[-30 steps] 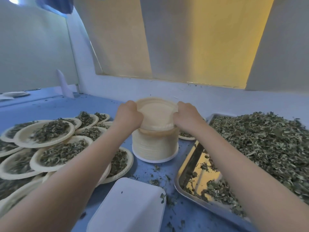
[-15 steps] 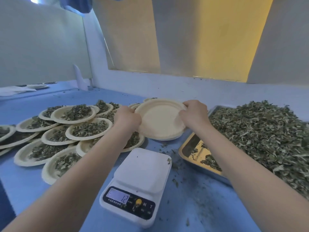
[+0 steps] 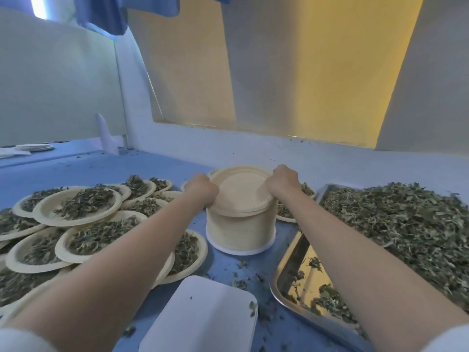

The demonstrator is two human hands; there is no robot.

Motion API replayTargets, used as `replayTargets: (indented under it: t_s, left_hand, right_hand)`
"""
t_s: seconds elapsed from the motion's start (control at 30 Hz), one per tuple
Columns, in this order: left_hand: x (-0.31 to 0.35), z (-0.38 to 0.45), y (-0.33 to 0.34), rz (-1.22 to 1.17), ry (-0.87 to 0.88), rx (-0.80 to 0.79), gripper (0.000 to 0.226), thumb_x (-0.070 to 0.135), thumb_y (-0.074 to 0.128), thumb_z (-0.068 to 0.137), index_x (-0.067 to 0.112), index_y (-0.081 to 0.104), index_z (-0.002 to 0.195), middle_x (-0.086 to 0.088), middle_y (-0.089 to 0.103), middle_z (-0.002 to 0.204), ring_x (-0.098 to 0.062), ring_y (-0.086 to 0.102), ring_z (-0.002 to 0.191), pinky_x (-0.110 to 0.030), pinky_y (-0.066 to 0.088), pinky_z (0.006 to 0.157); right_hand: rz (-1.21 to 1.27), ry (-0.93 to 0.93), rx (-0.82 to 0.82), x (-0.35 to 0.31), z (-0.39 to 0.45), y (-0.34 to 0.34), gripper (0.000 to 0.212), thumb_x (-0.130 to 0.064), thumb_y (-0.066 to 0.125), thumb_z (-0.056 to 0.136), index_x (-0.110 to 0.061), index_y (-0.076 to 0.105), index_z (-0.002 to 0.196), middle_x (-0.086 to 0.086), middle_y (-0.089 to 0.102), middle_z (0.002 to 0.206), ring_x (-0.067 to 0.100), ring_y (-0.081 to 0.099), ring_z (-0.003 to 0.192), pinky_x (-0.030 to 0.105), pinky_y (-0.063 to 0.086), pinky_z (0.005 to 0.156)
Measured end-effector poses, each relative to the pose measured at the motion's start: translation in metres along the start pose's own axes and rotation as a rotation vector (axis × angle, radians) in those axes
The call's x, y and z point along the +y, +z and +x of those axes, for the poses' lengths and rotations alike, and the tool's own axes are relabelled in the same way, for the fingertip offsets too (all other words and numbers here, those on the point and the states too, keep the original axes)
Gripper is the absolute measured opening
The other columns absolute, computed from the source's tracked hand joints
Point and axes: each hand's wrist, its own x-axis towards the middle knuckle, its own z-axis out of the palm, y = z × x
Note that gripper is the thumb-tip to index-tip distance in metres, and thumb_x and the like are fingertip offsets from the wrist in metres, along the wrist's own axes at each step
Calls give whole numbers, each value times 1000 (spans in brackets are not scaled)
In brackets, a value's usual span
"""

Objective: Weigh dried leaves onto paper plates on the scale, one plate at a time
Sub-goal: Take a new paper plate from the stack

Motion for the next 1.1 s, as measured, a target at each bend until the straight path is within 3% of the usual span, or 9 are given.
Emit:
replayTargets:
  t_s: [0.2, 0.43, 0.6, 0.63, 0.67, 0.77, 0.93, 1.0, 1.1]
  left_hand:
    - [5, 23, 21, -24, 3, 1, 32, -2, 35, 89, -5, 48, 118, -23, 56, 100, -25, 47, 74, -32, 36, 56]
    - [6, 30, 26, -263, -38, 36, 40, 3, 45, 87, 0, 48, 127, -22, 51, 126, -38, 51, 113, -41, 45, 89]
    - [5, -2, 12, -541, -46, 94, 51, -5, 33, 88, 0, 36, 139, -26, 40, 136, -32, 31, 131, -27, 40, 66]
    - [1, -13, 10, -612, -44, 114, 44, -7, 31, 87, 1, 48, 126, -6, 11, 138, -21, 22, 126, -27, 33, 65]
    - [-4, -24, 6, -674, -47, 113, 35, -9, 30, 85, 6, 52, 106, 0, 31, 104, -14, 21, 104, -31, 30, 68]
    - [-21, -64, -8, -739, -30, 134, 34, -15, 29, 82, 16, 42, 83, -7, 32, 97, -22, 28, 87, -36, 20, 72]
    - [-63, -142, -27, -633, -63, 134, 37, -13, 32, 85, 11, 56, 101, -8, 44, 87, -22, 41, 80, -33, 26, 68]
    - [-80, -166, -28, -605, -133, 89, 36, -11, 33, 88, 14, 57, 97, -10, 53, 85, -24, 50, 73, -46, 54, 71]
    - [-104, -185, -23, -401, -128, 69, 39, -8, 37, 83, 6, 59, 112, -21, 57, 98, -33, 54, 76, -32, 42, 57]
  right_hand:
    - [62, 25, 28, 9, 23, 7, 38, 0, 41, 94, 3, 40, 131, 20, 50, 126, 31, 54, 104, 30, 40, 71]
    - [19, -15, 33, 20, 23, 2, 34, -3, 39, 95, 1, 47, 128, 17, 54, 121, 23, 53, 85, 26, 41, 60]
    - [88, -81, 133, 8, -5, -9, 27, -3, 42, 85, -15, 39, 61, 0, 36, 61, 17, 36, 50, 26, 25, 41]
    - [97, -93, 133, 6, -16, -12, 28, -4, 43, 84, -15, 39, 59, 0, 37, 59, 14, 34, 49, 24, 23, 40]
    - [102, -100, 125, 5, -28, -14, 23, -5, 44, 84, -10, 49, 62, 3, 48, 63, 14, 39, 50, 23, 26, 41]
    - [110, -141, 94, 6, -69, -18, 25, -10, 49, 83, 5, 68, 90, 17, 70, 93, 25, 56, 60, 29, 44, 52]
    - [33, -216, -5, 14, -145, -3, 27, -22, 55, 84, -3, 69, 97, 15, 70, 93, 30, 64, 75, 40, 52, 66]
    - [-23, -216, -33, 20, -171, 7, 22, -24, 57, 81, -9, 69, 92, 8, 70, 88, 26, 64, 83, 38, 52, 73]
    - [-101, -207, -52, 28, -194, 19, 23, -26, 59, 80, -8, 70, 90, 9, 68, 90, 27, 63, 84, 42, 54, 75]
